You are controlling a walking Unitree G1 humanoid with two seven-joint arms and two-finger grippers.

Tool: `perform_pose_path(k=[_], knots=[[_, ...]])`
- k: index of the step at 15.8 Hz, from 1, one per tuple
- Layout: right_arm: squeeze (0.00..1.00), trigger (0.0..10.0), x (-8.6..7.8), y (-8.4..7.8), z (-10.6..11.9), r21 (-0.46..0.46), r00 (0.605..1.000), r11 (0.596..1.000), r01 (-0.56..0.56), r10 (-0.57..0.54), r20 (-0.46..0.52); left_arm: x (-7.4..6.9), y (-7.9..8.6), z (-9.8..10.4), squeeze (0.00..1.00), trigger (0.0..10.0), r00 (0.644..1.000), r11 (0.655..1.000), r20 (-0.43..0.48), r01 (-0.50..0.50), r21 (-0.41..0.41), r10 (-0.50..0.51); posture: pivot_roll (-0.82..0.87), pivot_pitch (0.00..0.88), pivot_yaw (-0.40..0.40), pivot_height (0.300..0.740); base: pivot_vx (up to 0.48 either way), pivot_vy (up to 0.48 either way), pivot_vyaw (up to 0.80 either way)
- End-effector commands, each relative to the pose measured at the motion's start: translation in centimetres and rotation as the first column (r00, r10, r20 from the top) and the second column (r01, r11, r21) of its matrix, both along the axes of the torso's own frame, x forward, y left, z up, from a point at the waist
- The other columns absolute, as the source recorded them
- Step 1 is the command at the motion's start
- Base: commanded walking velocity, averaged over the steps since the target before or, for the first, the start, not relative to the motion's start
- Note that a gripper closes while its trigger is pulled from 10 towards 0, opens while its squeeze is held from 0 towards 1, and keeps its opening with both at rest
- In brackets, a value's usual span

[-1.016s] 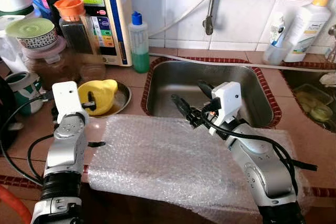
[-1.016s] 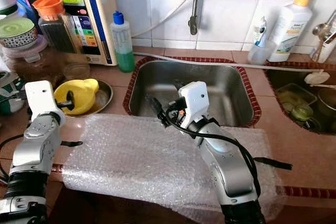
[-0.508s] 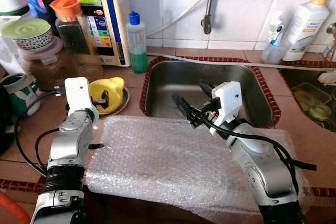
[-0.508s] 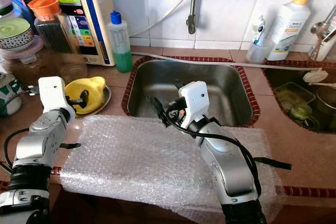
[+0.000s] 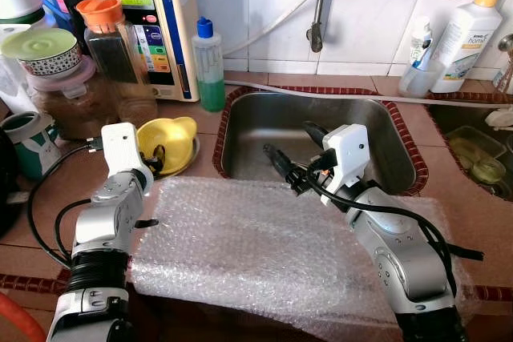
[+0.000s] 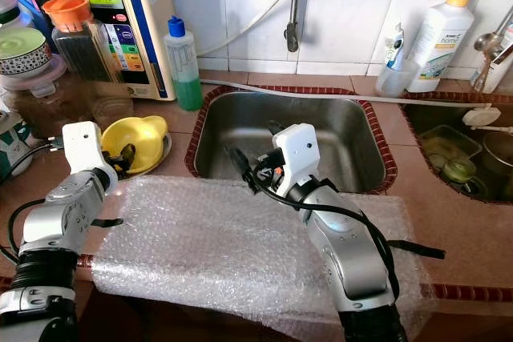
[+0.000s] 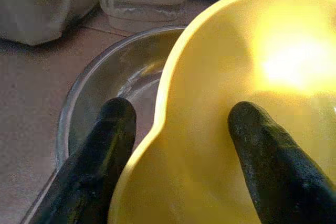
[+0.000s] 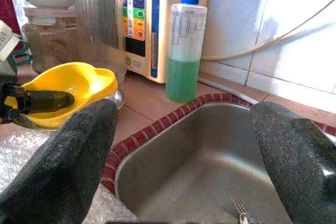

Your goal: Kitchen organization

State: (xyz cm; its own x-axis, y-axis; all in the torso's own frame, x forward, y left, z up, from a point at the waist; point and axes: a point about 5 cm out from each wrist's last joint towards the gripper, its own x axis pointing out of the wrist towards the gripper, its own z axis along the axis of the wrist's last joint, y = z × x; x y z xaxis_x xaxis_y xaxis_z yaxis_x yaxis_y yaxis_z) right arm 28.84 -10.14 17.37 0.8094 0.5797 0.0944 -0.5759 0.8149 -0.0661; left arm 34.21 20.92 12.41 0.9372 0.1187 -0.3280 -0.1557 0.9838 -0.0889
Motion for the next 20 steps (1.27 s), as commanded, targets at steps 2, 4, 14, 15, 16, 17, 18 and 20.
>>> perform_pose_path(k=[2, 4, 14, 15, 16, 17, 18, 20], knots=[[0.0, 10.0, 0.1, 0.0, 0.3, -0.013, 1.0, 1.0, 0.001, 0.0, 0.012, 0.2, -0.1, 0.2, 0.0, 0.0, 1.0, 0.999, 0.001, 0.01, -0.031, -0.01, -0.01, 0.01, 0.04, 0.74, 0.0, 0.0, 0.0], [0.0, 10.0, 0.1, 0.2, 0.2, -0.019, 1.0, 1.0, -0.004, 0.005, 0.013, 0.3, -0.3, 0.2, 0.0, 0.0, 1.0, 0.999, 0.013, 0.017, -0.05, -0.016, -0.02, 0.008, 0.041, 0.74, 0.0, 0.0, 0.0], [0.0, 10.0, 0.1, 0.1, 0.0, -0.04, 1.0, 0.999, -0.005, 0.005, 0.018, 0.4, 0.0, 0.5, 0.0, 0.0, 0.998, 1.0, 0.056, -0.012, -0.022, 0.013, -0.03, 0.0, 0.041, 0.74, 0.0, 0.0, 0.0], [0.0, 10.0, 0.1, 0.1, 0.0, -0.041, 1.0, 0.999, -0.005, 0.006, 0.019, 0.4, 0.2, 0.4, 0.0, 0.0, 0.998, 0.999, 0.056, -0.029, -0.015, 0.03, -0.03, 0.0, 0.041, 0.74, 0.0, 0.0, 0.0], [0.0, 10.0, 0.1, 0.1, 0.0, -0.042, 1.0, 0.999, -0.005, 0.005, 0.02, 0.3, 0.5, 0.4, 0.0, 0.0, 0.997, 0.999, 0.061, -0.049, -0.009, 0.05, -0.03, 0.0, 0.041, 0.74, 0.0, 0.0, 0.0], [0.0, 10.0, 0.2, 0.1, 0.0, -0.042, 1.0, 0.999, -0.004, 0.005, 0.02, 0.3, 0.8, 0.6, 0.0, 0.0, 0.994, 0.998, 0.081, -0.07, 0.003, 0.07, -0.03, 0.0, 0.041, 0.74, 0.0, 0.0, 0.0], [0.0, 10.0, 0.2, 0.0, 0.0, -0.043, 1.0, 0.999, -0.002, 0.003, 0.021, 0.4, 0.8, 1.0, 0.0, 0.0, 0.992, 0.997, 0.113, -0.064, 0.036, 0.059, -0.03, 0.0, 0.039, 0.74, 0.0, 0.0, 0.0], [0.0, 10.0, 0.2, 0.0, 0.1, -0.044, 1.0, 0.999, -0.001, 0.002, 0.022, 0.4, 0.4, 1.2, 0.0, 0.0, 0.988, 0.998, 0.144, -0.055, 0.034, 0.049, -0.03, 0.0, 0.039, 0.74, 0.0, 0.0, 0.0]])
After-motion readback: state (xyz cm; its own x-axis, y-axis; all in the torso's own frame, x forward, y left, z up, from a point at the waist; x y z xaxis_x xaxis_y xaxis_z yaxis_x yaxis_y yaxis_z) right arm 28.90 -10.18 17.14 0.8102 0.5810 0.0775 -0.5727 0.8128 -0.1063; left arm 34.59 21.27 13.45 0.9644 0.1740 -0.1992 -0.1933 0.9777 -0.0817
